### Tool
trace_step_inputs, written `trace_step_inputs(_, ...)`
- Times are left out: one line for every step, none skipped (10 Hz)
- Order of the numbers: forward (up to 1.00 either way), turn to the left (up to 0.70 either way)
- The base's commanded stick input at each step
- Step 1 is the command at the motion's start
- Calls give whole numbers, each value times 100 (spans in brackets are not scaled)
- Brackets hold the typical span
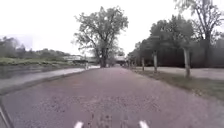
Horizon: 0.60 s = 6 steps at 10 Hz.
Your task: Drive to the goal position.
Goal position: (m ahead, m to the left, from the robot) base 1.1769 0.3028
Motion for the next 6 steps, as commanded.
trace_step_inputs(70, 0)
trace_step_inputs(70, 0)
trace_step_inputs(70, 0)
trace_step_inputs(70, 0)
trace_step_inputs(70, 0)
trace_step_inputs(70, 0)
